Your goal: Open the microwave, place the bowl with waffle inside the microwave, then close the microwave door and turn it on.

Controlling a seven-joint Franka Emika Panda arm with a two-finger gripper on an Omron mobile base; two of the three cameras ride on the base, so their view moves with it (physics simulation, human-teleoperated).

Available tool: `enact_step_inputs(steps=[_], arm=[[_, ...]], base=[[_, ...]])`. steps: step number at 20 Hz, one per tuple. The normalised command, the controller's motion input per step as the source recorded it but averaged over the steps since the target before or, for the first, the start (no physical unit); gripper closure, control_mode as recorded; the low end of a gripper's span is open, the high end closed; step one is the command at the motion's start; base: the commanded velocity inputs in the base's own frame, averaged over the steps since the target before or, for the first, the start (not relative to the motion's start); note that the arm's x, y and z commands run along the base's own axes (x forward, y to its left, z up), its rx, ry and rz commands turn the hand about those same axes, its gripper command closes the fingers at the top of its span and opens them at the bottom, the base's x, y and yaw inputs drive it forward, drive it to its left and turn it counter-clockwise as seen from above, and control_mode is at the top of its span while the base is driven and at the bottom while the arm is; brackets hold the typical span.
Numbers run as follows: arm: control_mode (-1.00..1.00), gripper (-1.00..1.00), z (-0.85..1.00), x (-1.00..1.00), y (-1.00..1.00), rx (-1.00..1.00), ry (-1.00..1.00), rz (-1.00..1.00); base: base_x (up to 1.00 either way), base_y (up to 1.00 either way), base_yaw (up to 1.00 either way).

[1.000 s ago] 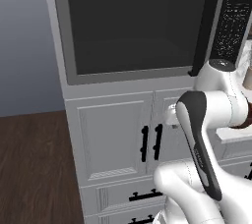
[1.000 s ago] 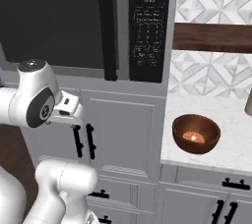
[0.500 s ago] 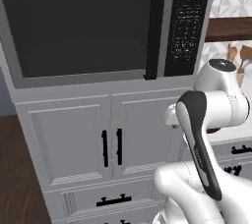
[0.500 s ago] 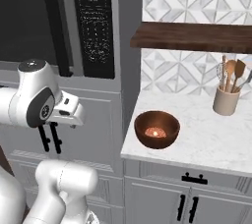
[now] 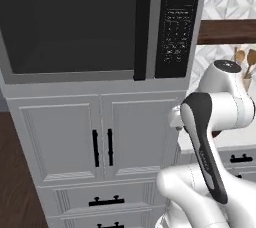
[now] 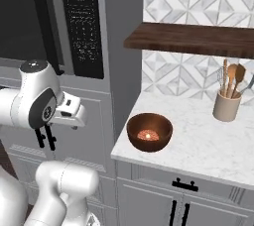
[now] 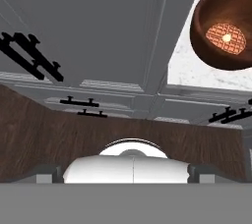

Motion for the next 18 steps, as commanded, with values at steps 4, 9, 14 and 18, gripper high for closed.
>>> enact_step_inputs(steps=[4, 9, 14, 18], arm=[[1.00, -1.00, 0.00, 0.00, 0.00, 0.00, 0.00, 0.00], [1.00, -1.00, 0.00, 0.00, 0.00, 0.00, 0.00, 0.00], [-1.00, -1.00, 0.01, -0.04, -0.03, 0.00, -0.02, 0.07], [-1.00, -1.00, 0.36, -0.02, 0.00, 0.00, -0.10, 0.03]], base=[[0.00, -0.22, 0.31], [-0.04, -0.24, 0.33], [-0.06, -0.11, 0.16], [0.00, 0.00, 0.00]])
